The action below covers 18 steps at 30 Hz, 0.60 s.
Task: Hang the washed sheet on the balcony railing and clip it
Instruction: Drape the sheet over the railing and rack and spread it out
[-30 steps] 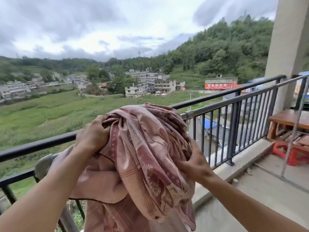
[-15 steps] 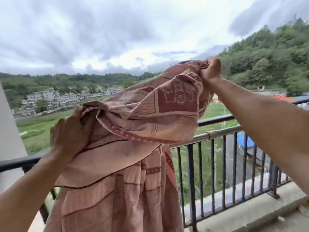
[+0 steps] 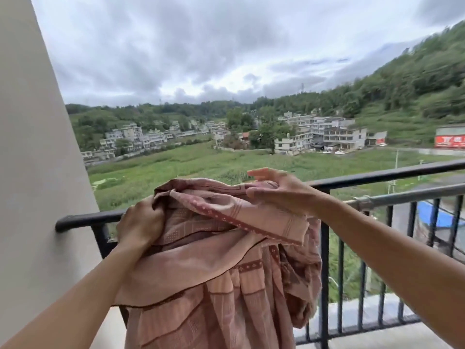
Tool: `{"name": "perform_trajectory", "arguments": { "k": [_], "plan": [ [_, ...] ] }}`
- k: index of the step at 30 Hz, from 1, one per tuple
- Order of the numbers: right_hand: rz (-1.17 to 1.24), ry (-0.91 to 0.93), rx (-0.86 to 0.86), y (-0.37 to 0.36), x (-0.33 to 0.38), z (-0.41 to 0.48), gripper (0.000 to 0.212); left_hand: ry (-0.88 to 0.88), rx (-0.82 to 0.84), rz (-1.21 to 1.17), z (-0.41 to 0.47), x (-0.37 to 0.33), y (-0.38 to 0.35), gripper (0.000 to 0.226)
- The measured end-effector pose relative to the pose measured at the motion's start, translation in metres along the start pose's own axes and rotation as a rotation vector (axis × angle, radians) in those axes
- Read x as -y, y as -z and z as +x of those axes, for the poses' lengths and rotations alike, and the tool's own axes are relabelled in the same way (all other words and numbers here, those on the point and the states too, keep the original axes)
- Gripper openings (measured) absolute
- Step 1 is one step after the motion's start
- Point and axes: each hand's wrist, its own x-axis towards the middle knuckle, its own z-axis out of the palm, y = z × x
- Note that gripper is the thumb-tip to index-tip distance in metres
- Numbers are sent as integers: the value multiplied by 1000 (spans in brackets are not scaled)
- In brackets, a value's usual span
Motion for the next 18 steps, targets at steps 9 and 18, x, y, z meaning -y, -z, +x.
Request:
{"name": "perform_trajectory", "arguments": {
  "k": [9,18],
  "plan": [
    [-528,-16,-593,42,5,42,10,-363,-103,-216,17,-47,80,35],
    [-631,-310,-167,-17,-23,47,33,-312,-12,-156,1,-16,24,34]
  ]
}}
